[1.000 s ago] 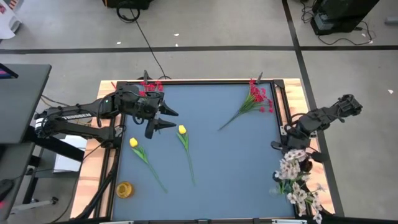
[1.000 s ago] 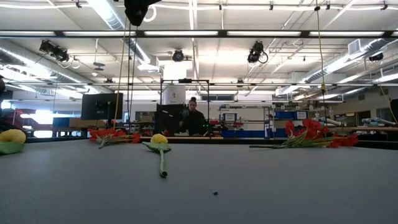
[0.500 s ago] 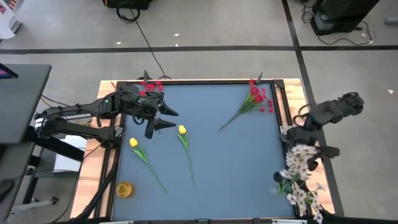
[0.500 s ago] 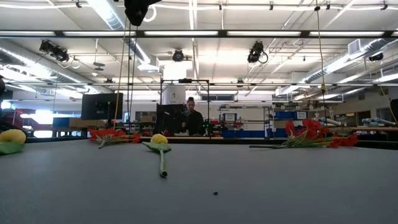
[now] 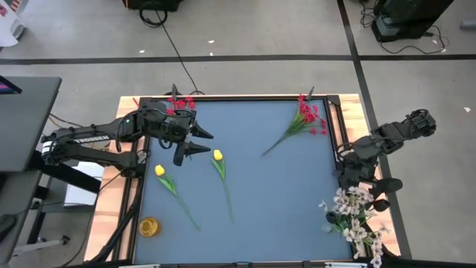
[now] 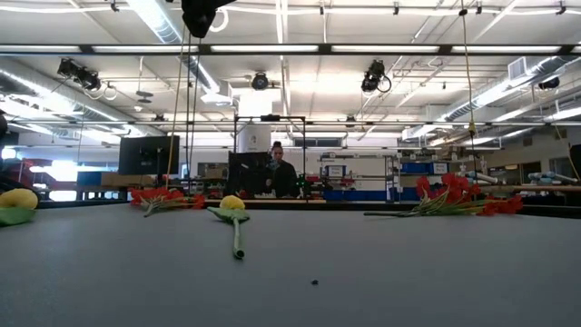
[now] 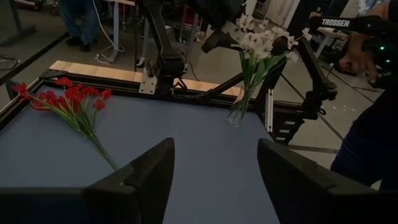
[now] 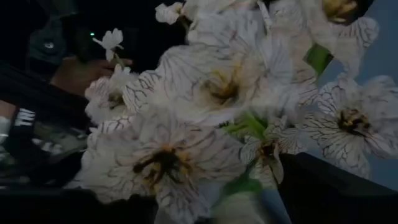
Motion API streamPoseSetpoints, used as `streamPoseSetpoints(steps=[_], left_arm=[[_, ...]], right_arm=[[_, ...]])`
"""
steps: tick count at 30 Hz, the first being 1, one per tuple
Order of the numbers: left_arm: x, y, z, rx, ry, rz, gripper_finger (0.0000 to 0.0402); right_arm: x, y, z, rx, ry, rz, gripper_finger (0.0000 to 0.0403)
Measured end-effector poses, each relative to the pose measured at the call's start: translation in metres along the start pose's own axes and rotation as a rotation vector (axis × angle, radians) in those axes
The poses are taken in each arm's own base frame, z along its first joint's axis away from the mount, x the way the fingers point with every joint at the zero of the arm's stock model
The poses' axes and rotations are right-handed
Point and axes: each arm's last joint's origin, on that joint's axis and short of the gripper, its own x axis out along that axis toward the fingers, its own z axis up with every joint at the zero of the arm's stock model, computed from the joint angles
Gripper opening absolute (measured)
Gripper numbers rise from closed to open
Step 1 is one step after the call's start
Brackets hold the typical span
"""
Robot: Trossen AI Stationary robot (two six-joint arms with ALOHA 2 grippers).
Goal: Sort flowers into vase by color
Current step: Put the white flowers into the transparent vase
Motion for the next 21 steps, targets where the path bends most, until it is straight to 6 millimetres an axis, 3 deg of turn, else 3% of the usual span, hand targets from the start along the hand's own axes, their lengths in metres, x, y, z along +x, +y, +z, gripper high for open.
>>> streamPoseSetpoints(steps=[8, 21], left_arm=[[0.000, 0.000, 0.000, 0.000, 0.000, 0.000, 0.0236], [0.000, 0.000, 0.000, 0.000, 0.000, 0.000, 0.0236]], right_arm=[[0.001, -0.006, -0.008, 0.211, 0.052, -0.084, 0.0262], [-0.005, 0.005, -0.009, 0.351, 0.073, 0.056, 0.0247]])
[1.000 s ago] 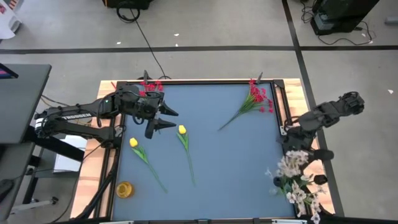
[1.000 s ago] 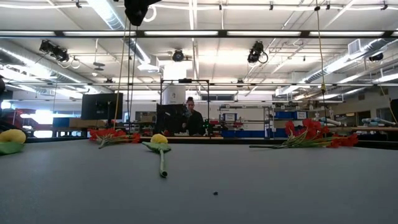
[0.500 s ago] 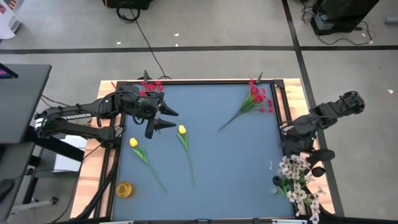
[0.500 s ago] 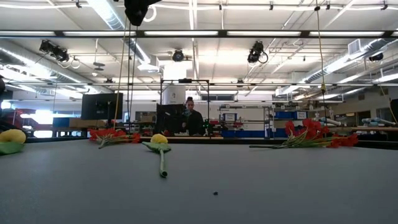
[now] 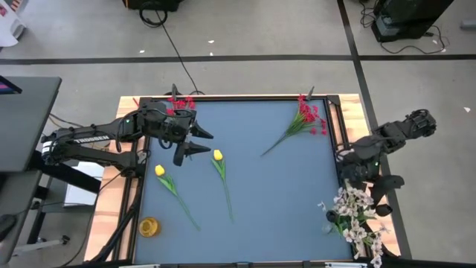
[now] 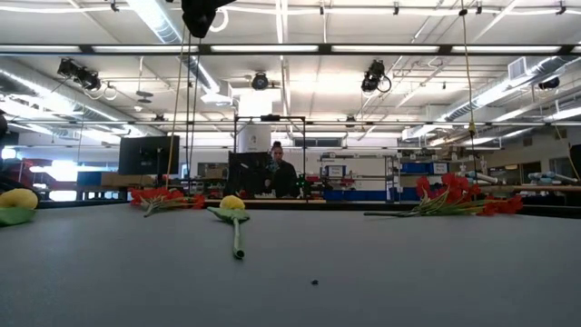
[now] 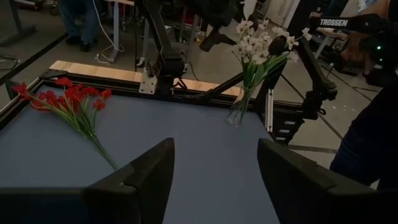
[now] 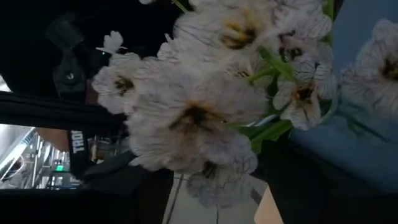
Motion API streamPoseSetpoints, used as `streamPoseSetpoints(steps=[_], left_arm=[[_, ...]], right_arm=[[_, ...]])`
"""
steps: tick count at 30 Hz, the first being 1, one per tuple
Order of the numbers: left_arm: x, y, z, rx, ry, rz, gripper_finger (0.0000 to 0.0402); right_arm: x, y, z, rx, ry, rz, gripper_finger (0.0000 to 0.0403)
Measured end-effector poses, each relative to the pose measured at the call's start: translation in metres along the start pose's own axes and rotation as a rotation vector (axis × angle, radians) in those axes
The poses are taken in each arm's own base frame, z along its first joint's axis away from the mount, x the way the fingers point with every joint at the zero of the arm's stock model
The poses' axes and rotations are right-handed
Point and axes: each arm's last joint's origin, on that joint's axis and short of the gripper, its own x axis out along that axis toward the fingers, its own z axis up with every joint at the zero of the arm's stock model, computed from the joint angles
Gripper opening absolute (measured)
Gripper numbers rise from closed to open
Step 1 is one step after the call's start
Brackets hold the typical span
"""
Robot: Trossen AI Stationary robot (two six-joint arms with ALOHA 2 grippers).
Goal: Sort flowers into vase by color
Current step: Put the white flowers into the transparent vase, then put the left red flowers into the yellow vase
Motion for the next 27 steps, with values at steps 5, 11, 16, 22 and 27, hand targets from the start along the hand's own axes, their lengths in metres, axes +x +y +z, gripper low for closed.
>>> streamPoseSetpoints(steps=[5, 11, 16, 22, 27], left_arm=[[0.000, 0.000, 0.000, 0.000, -0.001, 0.000, 0.0236], [0.000, 0.000, 0.000, 0.000, -0.001, 0.000, 0.0236], [0.000, 0.000, 0.000, 0.000, 0.000, 0.000, 0.0236], [0.000, 0.000, 0.000, 0.000, 0.000, 0.000, 0.0236], [0.000, 0.000, 0.000, 0.000, -0.001, 0.000, 0.0236]], right_arm=[[-0.012, 0.014, -0.001, -0.068, -0.102, -0.122, 0.0247], [-0.029, 0.031, -0.001, -0.120, -0.284, -0.314, 0.0247], [-0.041, 0.046, 0.001, -0.180, -0.427, -0.391, 0.0247], [-0.052, 0.068, 0.011, -0.341, -0.625, -0.362, 0.0247], [-0.057, 0.082, 0.026, -0.467, -0.845, -0.384, 0.0247]])
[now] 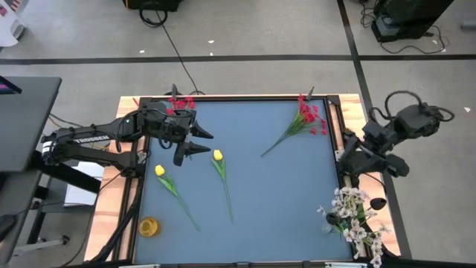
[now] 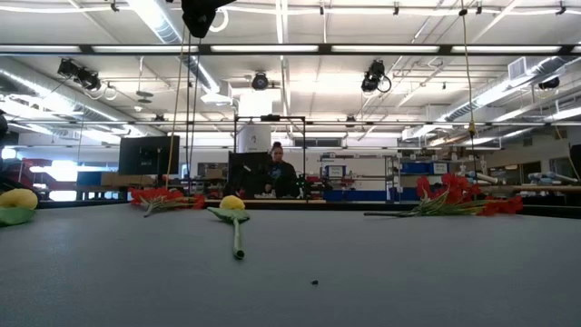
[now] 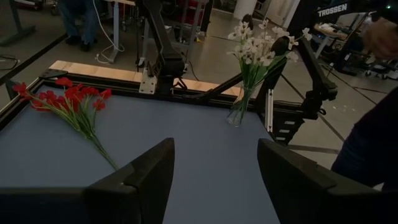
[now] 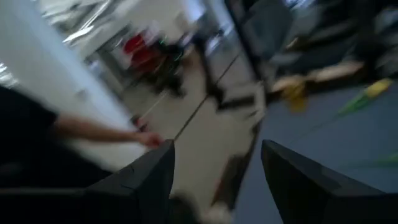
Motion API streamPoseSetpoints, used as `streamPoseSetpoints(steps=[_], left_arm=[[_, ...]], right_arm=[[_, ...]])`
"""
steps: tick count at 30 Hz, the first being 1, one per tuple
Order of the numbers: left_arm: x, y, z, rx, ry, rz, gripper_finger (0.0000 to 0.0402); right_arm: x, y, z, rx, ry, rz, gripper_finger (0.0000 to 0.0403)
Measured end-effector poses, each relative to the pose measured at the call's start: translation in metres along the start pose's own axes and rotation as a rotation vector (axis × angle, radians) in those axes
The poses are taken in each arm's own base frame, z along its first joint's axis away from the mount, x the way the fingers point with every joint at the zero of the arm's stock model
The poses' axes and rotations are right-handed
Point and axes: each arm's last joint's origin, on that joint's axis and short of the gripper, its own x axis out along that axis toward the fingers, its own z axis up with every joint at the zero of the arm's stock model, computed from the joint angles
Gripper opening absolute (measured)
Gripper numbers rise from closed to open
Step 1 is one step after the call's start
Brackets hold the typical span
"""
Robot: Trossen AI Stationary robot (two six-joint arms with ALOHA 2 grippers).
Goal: Sort flowers into vase by color
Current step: Put the left red flowers into the yellow vase
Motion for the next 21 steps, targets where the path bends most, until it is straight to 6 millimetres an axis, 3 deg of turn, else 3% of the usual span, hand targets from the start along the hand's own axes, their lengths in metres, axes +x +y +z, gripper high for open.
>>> streamPoseSetpoints(steps=[5, 11, 21], left_arm=[[0.000, 0.000, 0.000, 0.000, 0.000, 0.000, 0.0236], [0.000, 0.000, 0.000, 0.000, 0.000, 0.000, 0.0236], [0.000, -0.001, 0.006, 0.002, -0.059, -0.009, 0.0236]], right_arm=[[0.023, -0.006, 0.011, -0.061, -0.113, -0.176, 0.0247], [0.067, -0.017, 0.025, -0.095, -0.186, -0.282, 0.0247], [0.141, -0.080, 0.042, 0.130, -0.400, -0.635, 0.0247]])
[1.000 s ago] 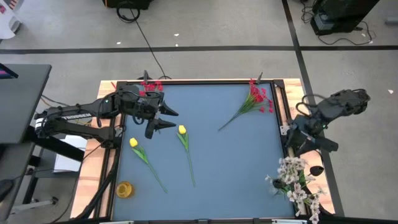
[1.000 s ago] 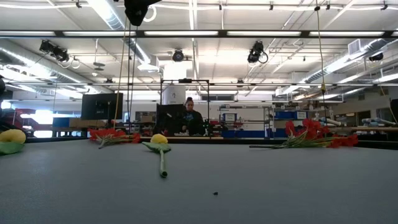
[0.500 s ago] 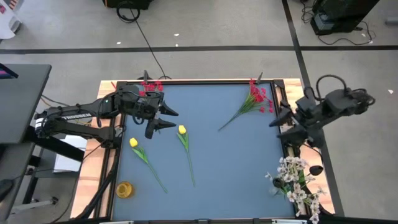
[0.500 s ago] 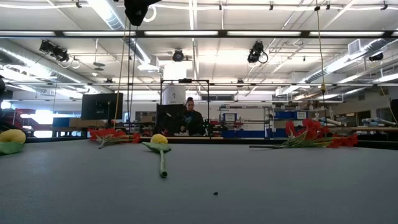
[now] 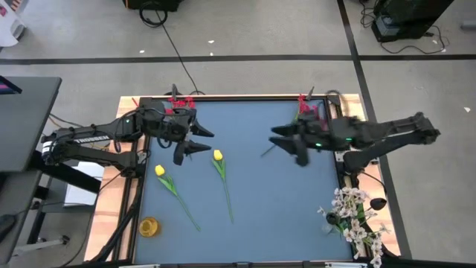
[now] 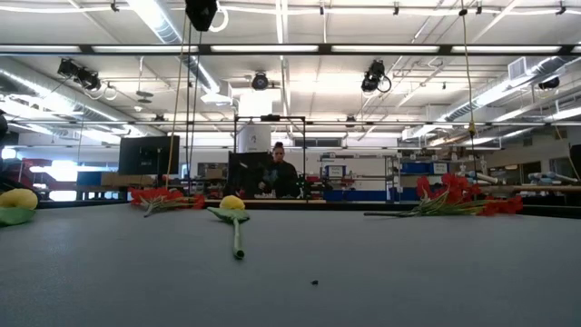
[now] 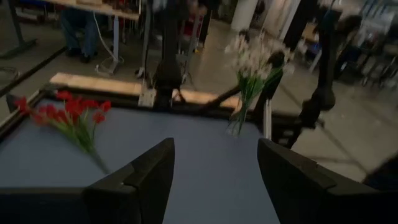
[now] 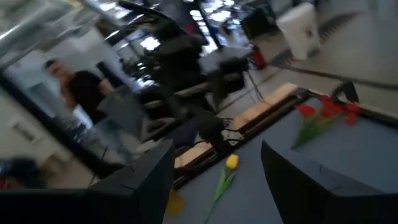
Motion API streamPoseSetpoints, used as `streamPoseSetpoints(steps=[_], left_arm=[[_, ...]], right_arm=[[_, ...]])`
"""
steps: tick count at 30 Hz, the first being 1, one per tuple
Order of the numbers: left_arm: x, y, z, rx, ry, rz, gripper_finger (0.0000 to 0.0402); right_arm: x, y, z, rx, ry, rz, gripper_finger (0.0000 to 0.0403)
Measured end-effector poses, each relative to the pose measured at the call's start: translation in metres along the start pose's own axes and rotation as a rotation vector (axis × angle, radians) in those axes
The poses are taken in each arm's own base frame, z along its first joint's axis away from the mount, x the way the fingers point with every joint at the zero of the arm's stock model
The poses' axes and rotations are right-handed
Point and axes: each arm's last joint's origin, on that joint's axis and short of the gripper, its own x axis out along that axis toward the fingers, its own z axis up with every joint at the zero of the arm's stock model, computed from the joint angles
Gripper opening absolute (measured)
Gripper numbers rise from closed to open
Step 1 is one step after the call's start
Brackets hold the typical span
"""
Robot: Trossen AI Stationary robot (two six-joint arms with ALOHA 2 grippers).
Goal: Sort flowers into vase by color
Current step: Put the left red flowers into the yellow vase
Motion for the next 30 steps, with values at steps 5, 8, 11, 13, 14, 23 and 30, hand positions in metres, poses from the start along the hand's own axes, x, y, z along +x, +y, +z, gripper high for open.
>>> streamPoseSetpoints(steps=[5, 8, 11, 13, 14, 23, 30], left_arm=[[0.000, -0.001, 0.006, -0.114, -0.057, -0.015, 0.0236], [0.000, -0.002, 0.009, -0.116, -0.084, -0.022, 0.0236], [0.000, -0.002, 0.009, -0.116, -0.084, -0.023, 0.0236], [0.000, -0.003, 0.008, -0.130, -0.076, -0.039, 0.0236], [0.000, -0.003, 0.008, -0.139, -0.074, -0.044, 0.0236], [0.001, 0.000, -0.006, -0.183, 0.052, 0.024, 0.0236], [-0.023, 0.035, -0.053, -0.366, 0.336, 0.889, 0.0215]], right_arm=[[0.038, -0.014, -0.011, 0.085, 0.013, -0.064, 0.0247], [0.055, -0.021, -0.018, 0.132, 0.029, -0.087, 0.0247], [0.069, -0.025, -0.025, 0.193, 0.030, -0.107, 0.0247], [0.077, -0.026, -0.027, 0.219, 0.016, -0.103, 0.0247], [0.081, -0.027, -0.029, 0.227, 0.008, -0.098, 0.0247], [0.096, -0.033, -0.030, 0.270, -0.042, -0.087, 0.0247], [0.096, -0.035, -0.030, 0.284, -0.036, -0.100, 0.0245]])
